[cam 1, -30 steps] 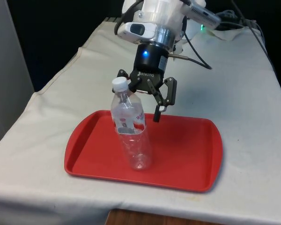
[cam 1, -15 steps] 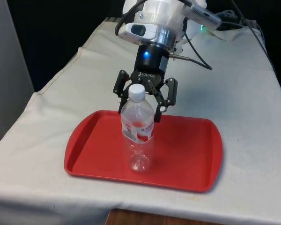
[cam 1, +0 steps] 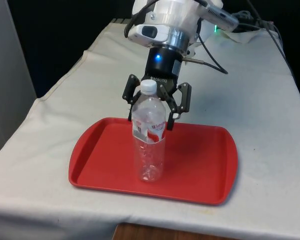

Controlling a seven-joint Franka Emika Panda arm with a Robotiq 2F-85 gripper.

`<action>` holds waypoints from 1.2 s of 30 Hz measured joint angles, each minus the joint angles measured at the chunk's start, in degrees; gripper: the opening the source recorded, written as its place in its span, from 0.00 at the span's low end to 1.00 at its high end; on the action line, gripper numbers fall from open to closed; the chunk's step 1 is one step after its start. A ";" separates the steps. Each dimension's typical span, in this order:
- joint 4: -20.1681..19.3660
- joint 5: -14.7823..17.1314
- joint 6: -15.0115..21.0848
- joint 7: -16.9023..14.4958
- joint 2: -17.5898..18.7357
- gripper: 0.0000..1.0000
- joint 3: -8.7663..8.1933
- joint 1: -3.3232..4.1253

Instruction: Place the bottle upright on the tray.

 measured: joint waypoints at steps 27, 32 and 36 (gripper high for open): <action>0.00 0.00 -0.97 0.00 -5.33 1.00 0.00 0.40; 0.06 0.00 -1.55 0.00 -6.65 1.00 0.06 0.52; 0.06 0.00 -2.12 0.00 -7.73 1.00 0.06 0.63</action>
